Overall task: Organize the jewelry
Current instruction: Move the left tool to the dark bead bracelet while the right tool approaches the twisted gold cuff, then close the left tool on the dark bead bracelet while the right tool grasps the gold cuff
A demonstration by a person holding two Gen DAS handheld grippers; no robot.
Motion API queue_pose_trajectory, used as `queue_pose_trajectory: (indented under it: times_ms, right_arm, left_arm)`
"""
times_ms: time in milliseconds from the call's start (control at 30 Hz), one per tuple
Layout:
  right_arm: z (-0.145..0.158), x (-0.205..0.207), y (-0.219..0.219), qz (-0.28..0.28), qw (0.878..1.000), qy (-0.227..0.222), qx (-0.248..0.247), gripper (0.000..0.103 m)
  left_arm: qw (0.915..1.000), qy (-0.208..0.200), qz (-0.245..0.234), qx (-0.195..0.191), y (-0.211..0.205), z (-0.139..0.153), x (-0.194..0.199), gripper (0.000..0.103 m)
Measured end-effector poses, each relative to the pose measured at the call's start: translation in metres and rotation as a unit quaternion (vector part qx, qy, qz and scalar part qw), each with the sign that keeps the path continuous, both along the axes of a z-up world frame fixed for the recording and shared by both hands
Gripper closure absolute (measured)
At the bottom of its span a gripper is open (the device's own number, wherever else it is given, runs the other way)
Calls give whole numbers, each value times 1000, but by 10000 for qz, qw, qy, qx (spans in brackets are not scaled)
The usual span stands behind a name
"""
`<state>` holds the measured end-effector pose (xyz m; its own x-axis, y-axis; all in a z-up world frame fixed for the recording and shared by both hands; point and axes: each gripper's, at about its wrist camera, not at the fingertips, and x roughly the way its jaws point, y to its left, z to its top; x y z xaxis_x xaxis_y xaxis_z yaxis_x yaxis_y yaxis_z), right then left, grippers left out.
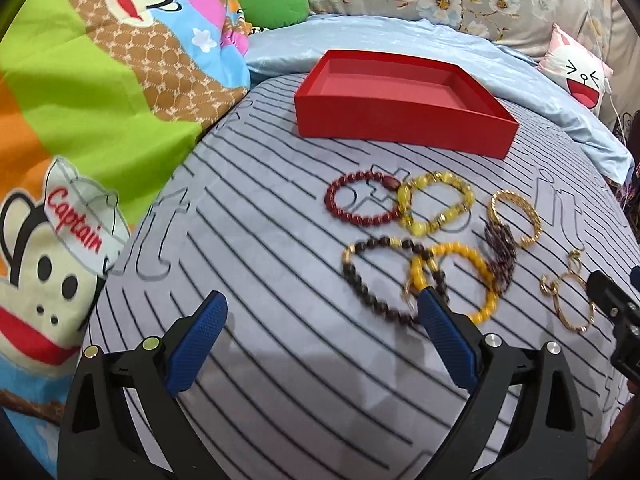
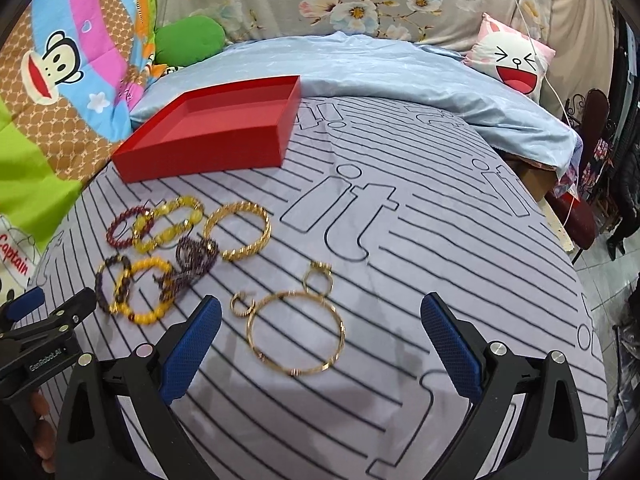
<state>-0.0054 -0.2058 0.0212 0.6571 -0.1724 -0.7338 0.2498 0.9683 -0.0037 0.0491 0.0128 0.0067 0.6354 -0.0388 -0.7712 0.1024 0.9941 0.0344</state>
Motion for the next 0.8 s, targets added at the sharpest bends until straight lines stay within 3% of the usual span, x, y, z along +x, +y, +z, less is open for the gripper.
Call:
queue_pose_trajectory:
  times_ms: [133, 200, 333, 400, 600, 700, 800]
  right_arm:
    - [2, 11, 1, 70, 10000, 34, 18, 7]
    - [2, 18, 1, 110, 9999, 74, 32, 8]
    - [0, 38, 4, 209, 9996, 182, 58, 13]
    - [-3, 47, 5, 244, 9994, 250, 83, 19]
    - [-16, 79, 3, 286, 9979, 536, 225, 40]
    - [-21, 89, 3, 314, 9969, 643, 317, 52]
    - [-23, 94, 8, 396, 9966, 643, 334, 57]
  left_arm:
    - [10000, 72, -24, 43, 1, -6, 15, 21]
    - [9997, 234, -54, 11, 1, -13, 21, 34]
    - [9995, 251, -121, -111, 1, -17, 26, 42]
    - [9995, 219, -201, -122, -1, -16, 27, 59]
    - [9986, 221, -392, -263, -7, -14, 31, 95]
    - [9980, 256, -422, -389, -6, -13, 33, 95]
    - [9978, 253, -427, -446, -5, -11, 34, 95]
